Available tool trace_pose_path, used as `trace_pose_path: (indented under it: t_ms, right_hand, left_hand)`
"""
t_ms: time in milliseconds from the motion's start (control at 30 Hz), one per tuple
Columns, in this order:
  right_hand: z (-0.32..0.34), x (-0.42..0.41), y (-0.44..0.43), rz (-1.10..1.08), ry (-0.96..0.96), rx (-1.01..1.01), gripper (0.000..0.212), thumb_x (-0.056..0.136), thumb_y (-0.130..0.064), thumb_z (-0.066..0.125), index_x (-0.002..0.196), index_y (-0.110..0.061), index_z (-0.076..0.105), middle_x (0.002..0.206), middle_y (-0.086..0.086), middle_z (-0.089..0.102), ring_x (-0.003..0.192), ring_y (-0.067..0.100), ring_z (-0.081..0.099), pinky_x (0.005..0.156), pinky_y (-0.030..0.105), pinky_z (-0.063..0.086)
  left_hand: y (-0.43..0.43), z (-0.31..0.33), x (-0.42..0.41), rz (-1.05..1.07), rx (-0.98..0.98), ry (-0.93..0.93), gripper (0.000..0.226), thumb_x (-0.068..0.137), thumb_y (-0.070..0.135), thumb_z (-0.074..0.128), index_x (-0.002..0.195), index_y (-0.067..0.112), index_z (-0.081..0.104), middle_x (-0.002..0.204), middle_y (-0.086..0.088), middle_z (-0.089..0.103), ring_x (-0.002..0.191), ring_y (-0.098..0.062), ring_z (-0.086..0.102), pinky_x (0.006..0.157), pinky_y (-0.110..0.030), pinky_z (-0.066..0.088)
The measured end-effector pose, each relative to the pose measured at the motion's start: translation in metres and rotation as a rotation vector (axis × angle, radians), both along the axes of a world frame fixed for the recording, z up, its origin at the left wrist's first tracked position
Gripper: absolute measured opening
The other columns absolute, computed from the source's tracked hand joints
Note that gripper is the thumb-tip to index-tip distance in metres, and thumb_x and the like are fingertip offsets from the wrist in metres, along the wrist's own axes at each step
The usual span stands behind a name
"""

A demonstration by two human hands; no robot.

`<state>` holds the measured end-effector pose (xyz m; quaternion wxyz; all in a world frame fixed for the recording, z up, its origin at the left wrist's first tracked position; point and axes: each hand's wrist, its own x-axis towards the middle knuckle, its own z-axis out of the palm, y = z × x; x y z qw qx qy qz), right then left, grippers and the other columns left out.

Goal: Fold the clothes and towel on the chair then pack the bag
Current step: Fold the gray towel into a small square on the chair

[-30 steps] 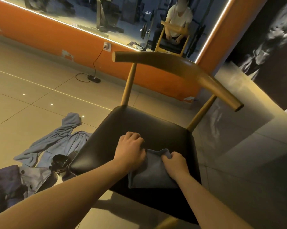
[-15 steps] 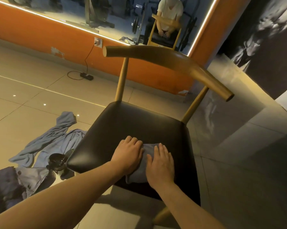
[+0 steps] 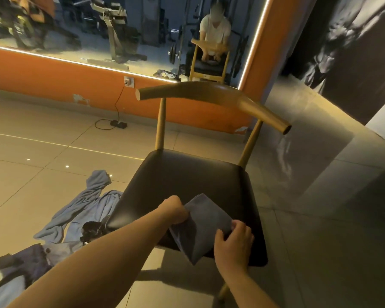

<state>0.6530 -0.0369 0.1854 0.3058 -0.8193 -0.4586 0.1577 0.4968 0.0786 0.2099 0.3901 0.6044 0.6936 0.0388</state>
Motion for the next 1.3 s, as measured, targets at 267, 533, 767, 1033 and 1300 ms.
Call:
trace_pose_path:
  t_ms: [267, 533, 767, 1033, 1300]
  right_hand:
    - [0.004, -0.014, -0.031, -0.211, 0.774, -0.119, 0.041, 0.094, -0.025, 0.07, 0.118, -0.005, 0.044, 0.115, 0.015, 0.055, 0.101, 0.029, 0.057, 0.079, 0.035, 0.048]
    - [0.011, -0.048, -0.07, 0.186, 0.596, -0.214, 0.03, 0.095, -0.013, 0.066, 0.11, -0.012, 0.04, 0.104, 0.012, 0.057, 0.088, 0.022, 0.062, 0.07, 0.033, 0.057]
    - [0.033, -0.131, -0.077, 0.601, 0.243, -0.131, 0.012, 0.101, -0.013, 0.053, 0.105, -0.015, 0.042, 0.097, 0.007, 0.056, 0.08, 0.016, 0.058, 0.058, 0.021, 0.044]
    - [0.008, -0.281, -0.042, 0.82, 0.224, -0.265, 0.03, 0.093, -0.043, 0.067, 0.089, -0.014, 0.069, 0.089, 0.008, 0.066, 0.083, 0.023, 0.064, 0.077, 0.045, 0.057]
    - [-0.09, -0.423, -0.015, 0.97, 0.207, -0.436, 0.057, 0.066, -0.063, 0.075, 0.07, -0.014, 0.046, 0.067, 0.012, 0.04, 0.061, 0.019, 0.041, 0.06, 0.037, 0.033]
  left_hand:
    - [-0.051, 0.009, -0.006, 0.131, -0.119, -0.104, 0.039, 0.088, 0.031, 0.079, 0.113, 0.012, 0.056, 0.096, -0.004, 0.061, 0.091, -0.018, 0.064, 0.08, -0.029, 0.054]
    - [-0.119, 0.024, -0.071, 0.149, -0.212, -0.325, 0.052, 0.078, 0.034, 0.084, 0.12, 0.019, 0.059, 0.113, -0.006, 0.065, 0.101, -0.021, 0.066, 0.09, -0.036, 0.059]
    - [-0.158, 0.021, -0.16, 0.246, -0.002, -0.401, 0.034, 0.092, 0.039, 0.065, 0.116, 0.015, 0.06, 0.107, -0.009, 0.067, 0.094, -0.022, 0.069, 0.08, -0.034, 0.061]
    - [-0.167, 0.002, -0.309, 0.249, 0.158, -0.38, 0.042, 0.091, 0.034, 0.072, 0.069, 0.018, 0.04, 0.057, 0.002, 0.045, 0.041, -0.007, 0.045, 0.047, -0.021, 0.042]
    - [-0.171, -0.108, -0.425, 0.629, 0.082, -0.634, 0.024, 0.106, 0.031, 0.05, 0.103, 0.008, 0.056, 0.078, -0.002, 0.059, 0.065, -0.015, 0.058, 0.059, -0.026, 0.052]
